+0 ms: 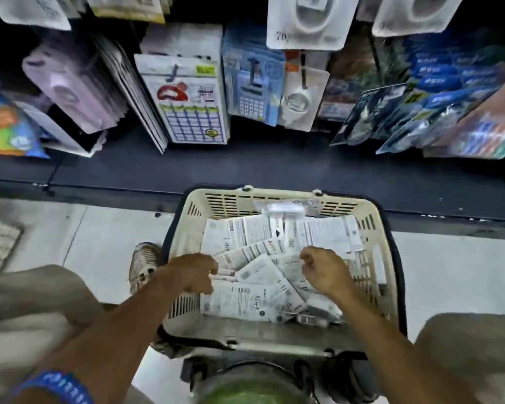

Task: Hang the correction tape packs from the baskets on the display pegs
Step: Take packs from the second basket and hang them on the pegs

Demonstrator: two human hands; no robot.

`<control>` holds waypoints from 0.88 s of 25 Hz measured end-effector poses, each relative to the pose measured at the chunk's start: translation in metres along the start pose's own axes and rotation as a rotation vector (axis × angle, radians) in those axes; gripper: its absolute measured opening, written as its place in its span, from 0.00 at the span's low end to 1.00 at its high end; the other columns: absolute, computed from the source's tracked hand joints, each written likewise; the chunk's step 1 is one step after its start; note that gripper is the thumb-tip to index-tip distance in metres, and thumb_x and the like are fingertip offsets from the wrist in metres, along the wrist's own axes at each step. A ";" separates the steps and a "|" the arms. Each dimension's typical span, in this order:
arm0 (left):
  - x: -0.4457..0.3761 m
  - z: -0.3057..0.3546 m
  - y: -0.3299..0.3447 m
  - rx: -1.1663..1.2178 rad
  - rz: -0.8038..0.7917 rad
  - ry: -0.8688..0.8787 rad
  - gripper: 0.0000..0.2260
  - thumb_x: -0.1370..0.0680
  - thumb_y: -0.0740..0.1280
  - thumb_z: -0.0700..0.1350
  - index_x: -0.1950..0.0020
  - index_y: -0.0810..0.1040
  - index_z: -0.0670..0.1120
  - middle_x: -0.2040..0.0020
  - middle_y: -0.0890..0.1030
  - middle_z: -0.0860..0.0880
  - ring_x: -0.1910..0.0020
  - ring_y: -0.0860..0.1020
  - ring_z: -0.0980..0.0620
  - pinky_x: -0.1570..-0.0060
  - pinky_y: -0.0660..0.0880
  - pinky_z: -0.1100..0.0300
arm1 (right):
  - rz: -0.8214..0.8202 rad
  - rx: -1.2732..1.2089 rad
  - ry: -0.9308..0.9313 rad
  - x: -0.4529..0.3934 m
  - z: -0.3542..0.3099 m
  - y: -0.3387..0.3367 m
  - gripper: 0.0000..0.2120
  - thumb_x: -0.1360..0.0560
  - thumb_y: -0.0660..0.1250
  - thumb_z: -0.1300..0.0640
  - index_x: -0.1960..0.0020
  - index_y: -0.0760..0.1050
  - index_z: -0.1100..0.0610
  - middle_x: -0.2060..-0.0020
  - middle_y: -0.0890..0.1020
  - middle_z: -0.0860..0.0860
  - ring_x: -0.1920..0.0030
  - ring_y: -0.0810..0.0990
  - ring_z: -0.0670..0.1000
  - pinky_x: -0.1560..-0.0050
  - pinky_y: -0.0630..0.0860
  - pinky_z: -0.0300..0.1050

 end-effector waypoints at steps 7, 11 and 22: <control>-0.043 0.045 0.002 0.196 0.252 0.118 0.37 0.29 0.77 0.45 0.22 0.64 0.49 0.28 0.70 0.45 0.34 0.74 0.45 0.38 0.75 0.50 | 0.126 0.077 -0.146 -0.016 -0.024 0.012 0.19 0.22 0.64 0.63 0.32 0.75 0.56 0.35 0.76 0.52 0.41 0.79 0.55 0.44 0.77 0.46; -0.055 0.025 0.010 0.188 0.171 0.044 0.34 0.34 0.82 0.49 0.33 0.72 0.48 0.34 0.68 0.47 0.42 0.77 0.46 0.44 0.77 0.51 | 0.101 0.090 -0.099 -0.025 -0.018 0.018 0.17 0.22 0.63 0.62 0.34 0.77 0.55 0.37 0.79 0.52 0.39 0.77 0.55 0.39 0.75 0.47; -0.063 0.037 0.054 -0.149 0.064 -0.032 0.42 0.35 0.82 0.49 0.25 0.67 0.56 0.35 0.80 0.50 0.36 0.79 0.46 0.41 0.76 0.50 | 0.110 0.008 -0.047 -0.032 -0.017 0.023 0.13 0.22 0.66 0.62 0.39 0.79 0.56 0.40 0.81 0.51 0.43 0.79 0.51 0.47 0.69 0.40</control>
Point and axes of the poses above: each hand's wrist, its own x-axis away from the middle knuckle, its own y-axis out of the palm, z = x × y, the point moved 1 cm from there along -x, towards the middle knuckle
